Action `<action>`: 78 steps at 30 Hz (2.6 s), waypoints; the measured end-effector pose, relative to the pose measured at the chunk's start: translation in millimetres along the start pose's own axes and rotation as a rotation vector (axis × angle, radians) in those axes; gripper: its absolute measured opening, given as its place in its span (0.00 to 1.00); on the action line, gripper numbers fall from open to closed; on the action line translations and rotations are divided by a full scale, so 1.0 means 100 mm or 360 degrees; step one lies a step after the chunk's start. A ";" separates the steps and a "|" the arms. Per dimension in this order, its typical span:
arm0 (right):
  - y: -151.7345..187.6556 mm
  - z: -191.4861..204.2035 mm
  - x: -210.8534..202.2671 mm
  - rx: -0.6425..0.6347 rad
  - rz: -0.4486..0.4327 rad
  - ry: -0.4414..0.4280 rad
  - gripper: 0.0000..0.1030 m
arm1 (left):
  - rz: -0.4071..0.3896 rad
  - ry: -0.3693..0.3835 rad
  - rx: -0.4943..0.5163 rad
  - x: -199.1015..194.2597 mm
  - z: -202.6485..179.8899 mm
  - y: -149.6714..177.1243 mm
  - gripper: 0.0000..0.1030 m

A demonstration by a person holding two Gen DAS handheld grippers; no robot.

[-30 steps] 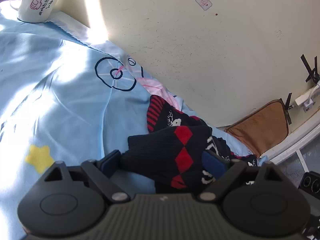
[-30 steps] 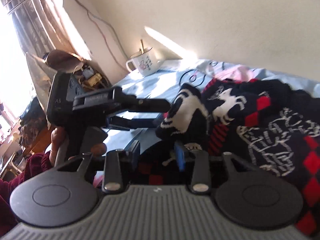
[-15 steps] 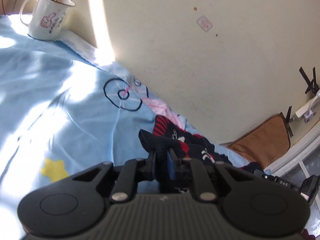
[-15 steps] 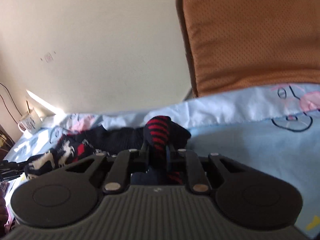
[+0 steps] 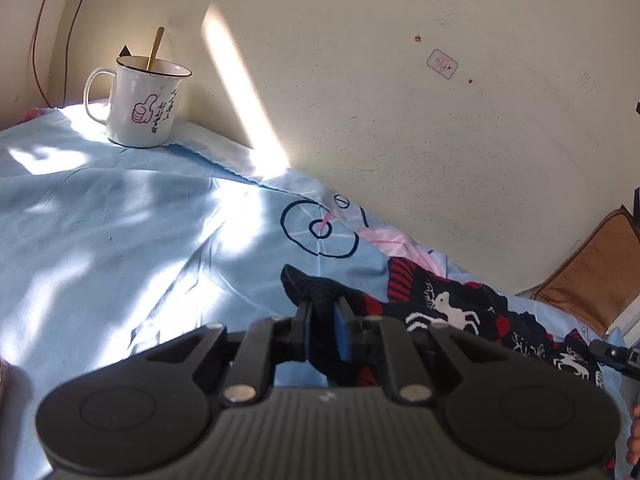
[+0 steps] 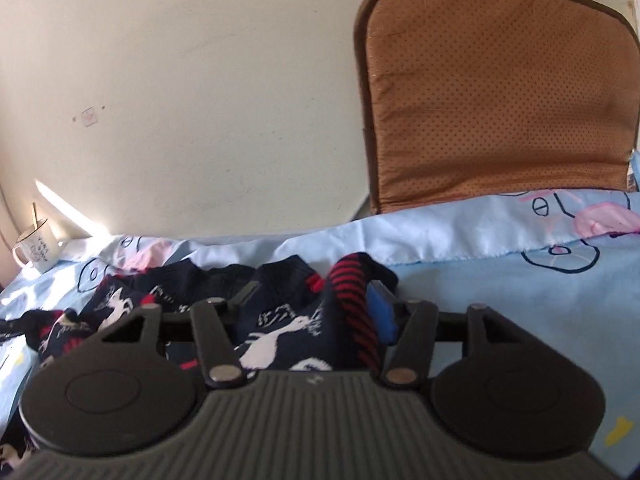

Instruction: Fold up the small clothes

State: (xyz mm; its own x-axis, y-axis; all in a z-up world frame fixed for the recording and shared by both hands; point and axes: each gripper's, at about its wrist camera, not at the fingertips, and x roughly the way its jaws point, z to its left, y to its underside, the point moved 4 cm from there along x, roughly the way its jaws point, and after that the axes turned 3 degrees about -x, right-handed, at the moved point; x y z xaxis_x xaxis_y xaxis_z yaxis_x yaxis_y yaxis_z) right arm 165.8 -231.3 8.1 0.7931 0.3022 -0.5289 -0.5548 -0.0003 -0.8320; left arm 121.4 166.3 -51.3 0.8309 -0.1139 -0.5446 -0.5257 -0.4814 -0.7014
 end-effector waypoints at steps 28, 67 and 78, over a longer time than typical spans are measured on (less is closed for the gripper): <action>0.78 0.09 -0.29 -0.0163 0.0003 0.0005 0.45 | -0.0012 0.0011 0.0160 0.05 -0.25 0.06 0.11; 0.88 -0.38 -0.44 0.0523 -0.0144 -0.0212 0.54 | 0.0306 0.0054 0.0749 0.50 -1.71 0.78 0.06; 1.30 -0.41 -1.03 0.0695 0.0057 -0.0575 0.54 | 0.0284 0.0074 0.0572 -1.03 -0.78 0.88 0.32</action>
State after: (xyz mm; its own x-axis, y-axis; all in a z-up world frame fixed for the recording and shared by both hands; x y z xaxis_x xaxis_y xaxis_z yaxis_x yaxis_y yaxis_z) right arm 22.4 -301.1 -52.3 0.6778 0.6164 -0.4008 -0.6933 0.3544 -0.6275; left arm 4.3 68.1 -21.0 0.7238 -0.2113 -0.6569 -0.6860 -0.1171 -0.7182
